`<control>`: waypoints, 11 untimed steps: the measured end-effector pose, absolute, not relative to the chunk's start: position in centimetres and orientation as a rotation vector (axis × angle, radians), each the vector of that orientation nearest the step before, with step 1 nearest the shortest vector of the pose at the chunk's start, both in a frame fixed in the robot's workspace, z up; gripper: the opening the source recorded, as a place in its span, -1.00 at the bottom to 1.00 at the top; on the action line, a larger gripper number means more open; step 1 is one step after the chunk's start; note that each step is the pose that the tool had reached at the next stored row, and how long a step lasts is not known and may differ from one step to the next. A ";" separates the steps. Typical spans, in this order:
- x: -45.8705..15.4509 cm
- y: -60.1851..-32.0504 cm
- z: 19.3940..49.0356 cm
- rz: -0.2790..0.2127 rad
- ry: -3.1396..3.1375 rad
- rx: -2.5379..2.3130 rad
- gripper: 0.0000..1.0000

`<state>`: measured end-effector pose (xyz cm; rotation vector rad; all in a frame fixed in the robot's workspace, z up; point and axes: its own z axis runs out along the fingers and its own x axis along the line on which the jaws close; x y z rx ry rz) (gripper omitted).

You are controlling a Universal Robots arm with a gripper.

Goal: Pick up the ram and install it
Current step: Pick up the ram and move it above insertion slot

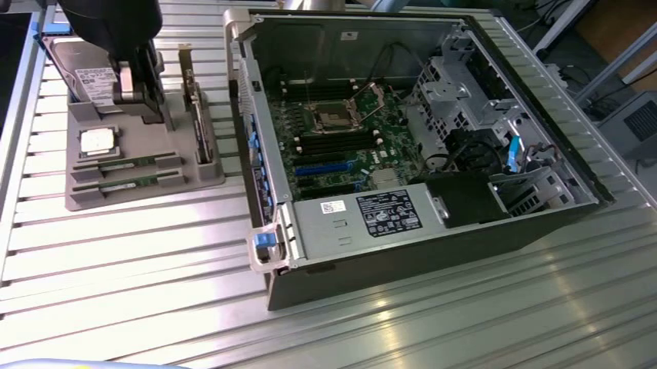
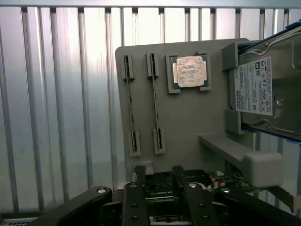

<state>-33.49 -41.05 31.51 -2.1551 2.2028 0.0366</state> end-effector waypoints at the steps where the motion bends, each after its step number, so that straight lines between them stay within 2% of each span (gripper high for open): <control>1: -33.5 -41.1 31.5 0.037 2.203 -2.155 -0.28; 11: -33.6 -41.1 30.8 0.037 2.203 -2.155 -0.28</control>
